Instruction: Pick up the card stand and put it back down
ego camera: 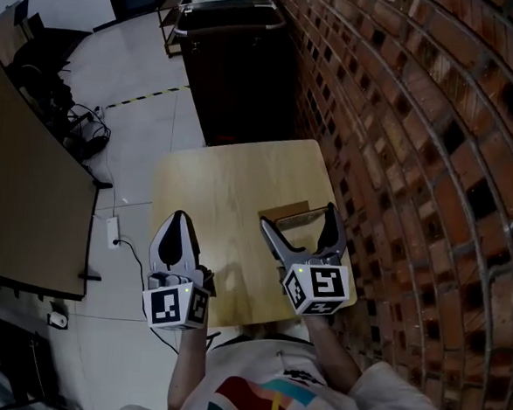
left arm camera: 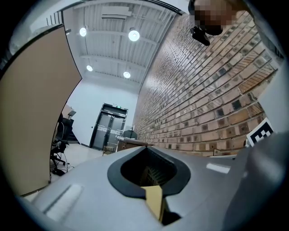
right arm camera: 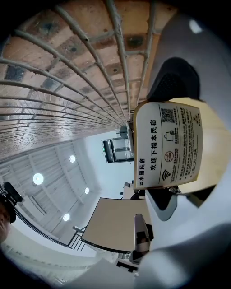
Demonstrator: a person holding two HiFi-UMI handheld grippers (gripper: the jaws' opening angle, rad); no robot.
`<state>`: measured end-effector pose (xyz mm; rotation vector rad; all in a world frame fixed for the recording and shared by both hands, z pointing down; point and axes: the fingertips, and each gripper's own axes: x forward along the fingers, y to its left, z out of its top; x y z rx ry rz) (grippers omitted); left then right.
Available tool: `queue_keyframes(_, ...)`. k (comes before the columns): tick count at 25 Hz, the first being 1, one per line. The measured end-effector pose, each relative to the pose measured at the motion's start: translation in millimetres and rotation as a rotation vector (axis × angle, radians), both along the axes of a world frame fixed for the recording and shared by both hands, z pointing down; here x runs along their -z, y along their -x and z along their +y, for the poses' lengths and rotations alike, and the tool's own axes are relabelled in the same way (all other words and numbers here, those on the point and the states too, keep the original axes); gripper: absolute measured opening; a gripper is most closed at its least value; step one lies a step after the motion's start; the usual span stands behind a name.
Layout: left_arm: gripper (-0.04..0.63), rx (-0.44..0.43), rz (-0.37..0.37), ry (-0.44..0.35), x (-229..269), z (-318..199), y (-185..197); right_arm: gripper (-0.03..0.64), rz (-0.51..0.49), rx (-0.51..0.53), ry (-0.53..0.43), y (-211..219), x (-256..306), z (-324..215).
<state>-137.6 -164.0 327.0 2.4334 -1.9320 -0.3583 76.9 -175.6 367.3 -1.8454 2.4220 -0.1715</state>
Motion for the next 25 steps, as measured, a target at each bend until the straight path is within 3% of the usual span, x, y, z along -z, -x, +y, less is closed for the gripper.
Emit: queue_keyframes(25,0.006,0.016,0.0,-0.012,3.3,13.4,9.4,0.575,-0.018,0.01,-0.014,7.3,6.1,8.3)
